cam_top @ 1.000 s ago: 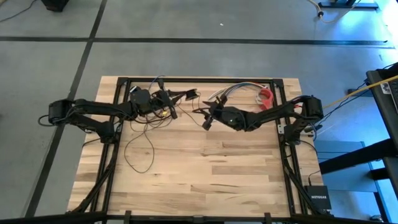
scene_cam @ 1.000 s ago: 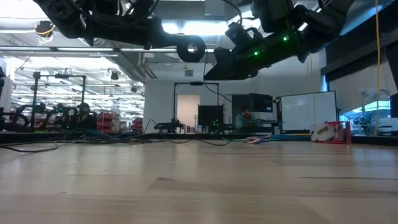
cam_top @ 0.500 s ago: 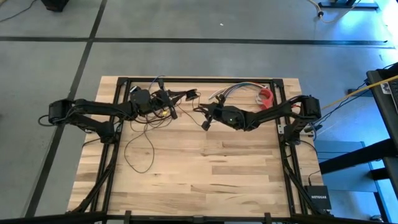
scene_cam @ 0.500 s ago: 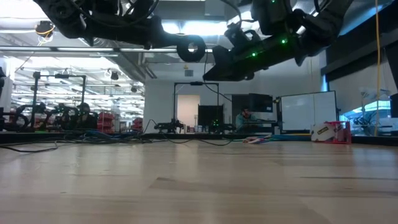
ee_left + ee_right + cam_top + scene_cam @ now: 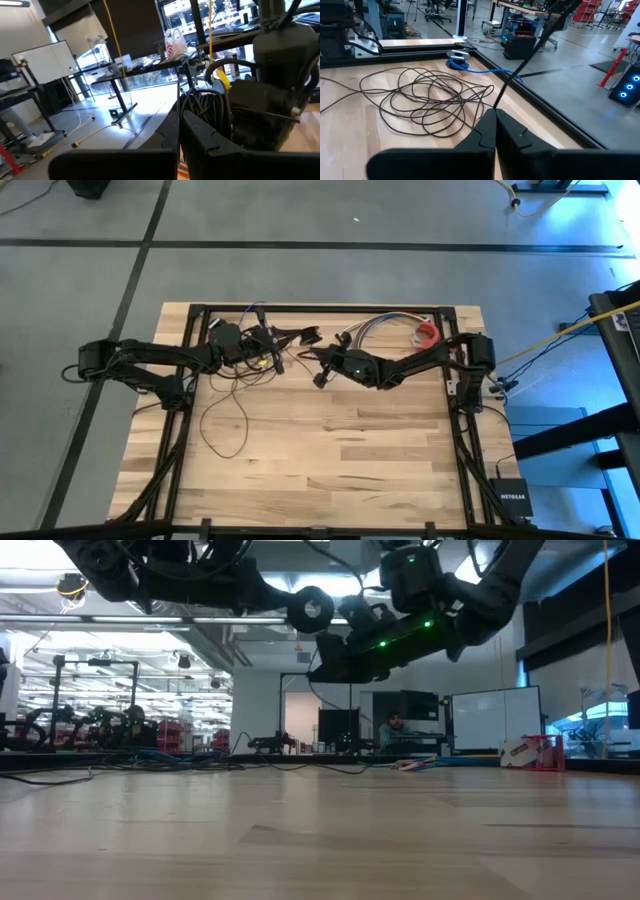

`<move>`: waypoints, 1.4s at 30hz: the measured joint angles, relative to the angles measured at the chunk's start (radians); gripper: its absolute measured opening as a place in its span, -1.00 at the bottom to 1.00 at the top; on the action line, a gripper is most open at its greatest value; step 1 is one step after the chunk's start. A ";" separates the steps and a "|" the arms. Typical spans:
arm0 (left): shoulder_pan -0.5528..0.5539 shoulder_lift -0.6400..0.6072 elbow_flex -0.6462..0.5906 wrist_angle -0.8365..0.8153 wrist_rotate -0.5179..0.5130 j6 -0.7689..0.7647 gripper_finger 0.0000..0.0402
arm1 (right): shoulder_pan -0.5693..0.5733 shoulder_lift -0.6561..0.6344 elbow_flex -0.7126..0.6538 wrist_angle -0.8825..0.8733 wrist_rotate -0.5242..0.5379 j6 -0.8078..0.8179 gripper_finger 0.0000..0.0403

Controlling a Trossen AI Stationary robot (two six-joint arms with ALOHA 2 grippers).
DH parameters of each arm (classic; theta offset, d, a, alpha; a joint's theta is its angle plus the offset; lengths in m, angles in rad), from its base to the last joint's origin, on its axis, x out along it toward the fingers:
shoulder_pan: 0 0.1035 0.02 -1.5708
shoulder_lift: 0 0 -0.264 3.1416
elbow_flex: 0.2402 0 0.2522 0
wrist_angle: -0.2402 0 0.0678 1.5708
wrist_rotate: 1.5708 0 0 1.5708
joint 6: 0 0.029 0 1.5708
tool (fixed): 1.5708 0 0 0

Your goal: Coiling cords

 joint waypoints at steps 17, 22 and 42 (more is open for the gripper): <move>0.000 0.000 0.000 -0.011 0.000 0.008 -0.99 | 0.001 0.025 0.036 -0.052 -0.073 0.048 -0.35; 0.000 0.000 0.000 -0.012 0.000 0.010 -0.99 | 0.002 0.025 0.036 -0.058 -0.062 0.045 -0.34; 0.000 0.000 0.000 -0.024 0.000 0.011 -0.99 | 0.086 -0.176 0.037 -0.359 0.133 0.022 -0.34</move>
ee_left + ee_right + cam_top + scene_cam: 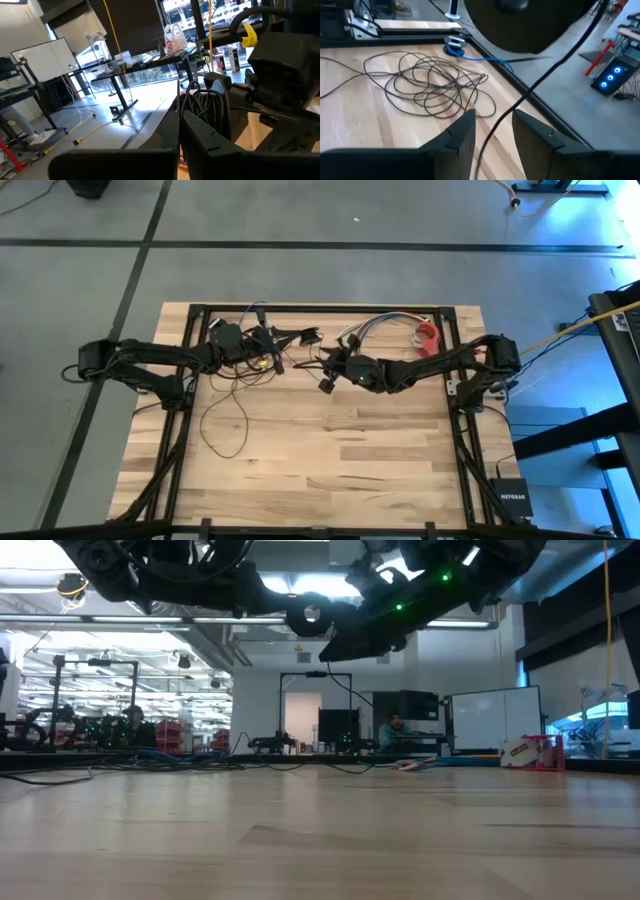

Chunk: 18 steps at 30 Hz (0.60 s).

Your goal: Coiling cords

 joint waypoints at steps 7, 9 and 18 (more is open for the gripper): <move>0.000 0.000 0.000 0.000 0.000 0.000 -0.99 | -0.007 0.010 0.000 0.010 -0.020 0.024 -0.37; 0.000 0.000 0.000 0.000 0.000 0.001 -0.99 | -0.007 0.019 -0.001 -0.001 -0.010 0.023 -0.46; 0.000 0.000 0.000 0.020 0.001 -0.026 -0.99 | -0.017 0.067 -0.001 0.071 0.002 -0.014 -0.91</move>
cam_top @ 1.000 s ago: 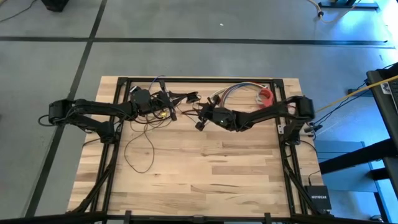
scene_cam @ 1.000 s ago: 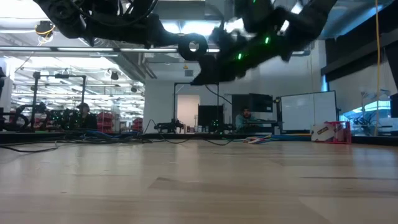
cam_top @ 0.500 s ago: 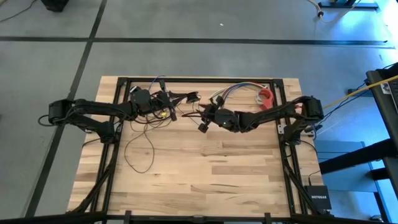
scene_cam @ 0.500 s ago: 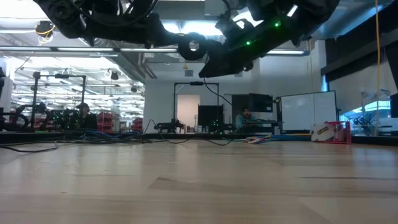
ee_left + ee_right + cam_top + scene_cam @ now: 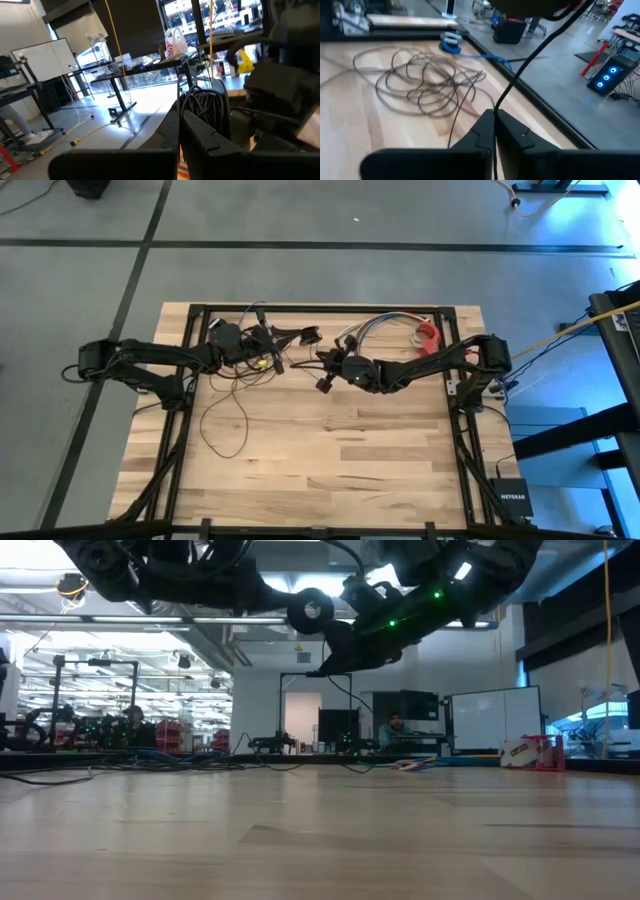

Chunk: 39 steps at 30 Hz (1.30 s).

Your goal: Coiling cords

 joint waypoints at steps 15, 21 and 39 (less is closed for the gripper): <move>0.000 0.000 0.000 0.078 0.009 -0.136 -0.99 | -0.005 0.069 0.014 0.343 -0.108 -0.019 -0.97; 0.000 0.000 0.000 0.077 -0.039 -0.110 -0.99 | -0.001 0.089 0.107 0.321 -0.154 -0.073 -0.95; 0.000 0.000 0.001 -0.041 -0.096 0.067 -0.99 | 0.065 0.089 0.565 -0.540 0.095 -0.297 -0.92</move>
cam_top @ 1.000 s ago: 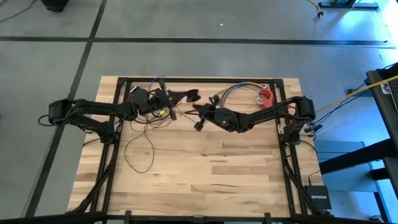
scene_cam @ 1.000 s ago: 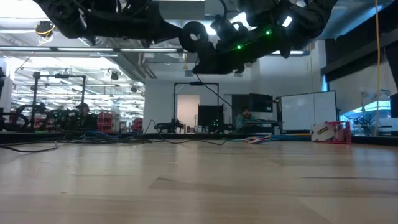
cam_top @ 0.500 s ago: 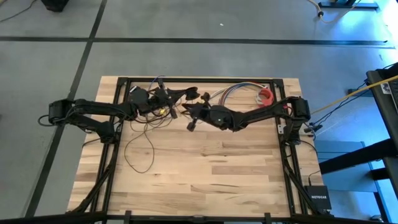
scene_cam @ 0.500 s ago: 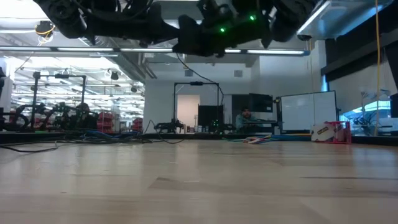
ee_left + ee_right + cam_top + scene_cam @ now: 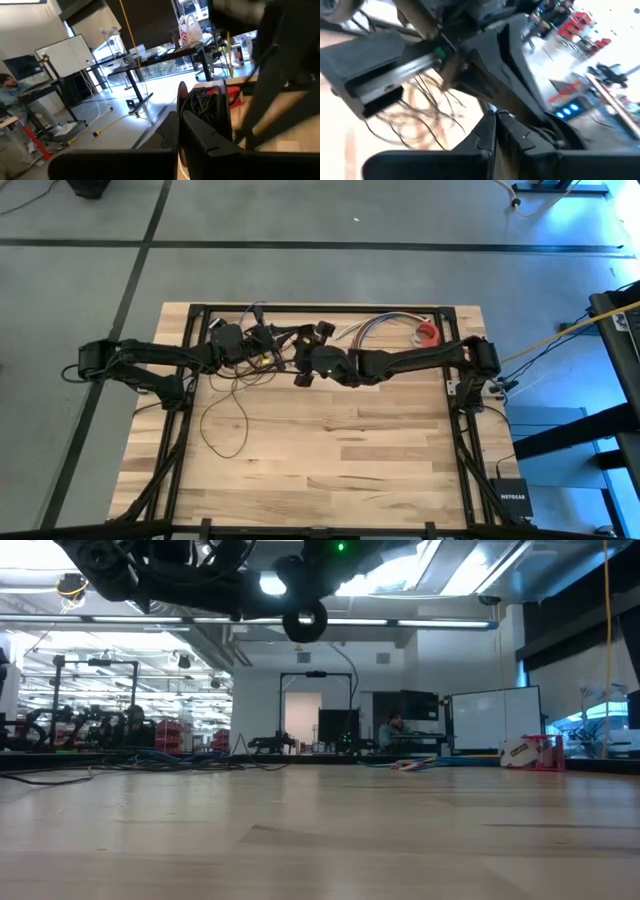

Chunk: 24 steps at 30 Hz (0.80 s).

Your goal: Coiling cords

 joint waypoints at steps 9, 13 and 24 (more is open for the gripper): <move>0.000 -0.001 0.002 -0.012 0.004 0.040 -0.99 | 0.025 -0.018 0.190 -0.382 0.157 -0.028 -0.92; 0.001 0.004 -0.002 -0.058 -0.005 0.062 -0.99 | 0.026 -0.044 0.235 -0.481 0.238 -0.028 -0.92; -0.006 0.001 -0.001 -0.039 -0.003 0.066 -0.99 | 0.024 -0.095 0.244 -0.769 0.287 0.131 -0.92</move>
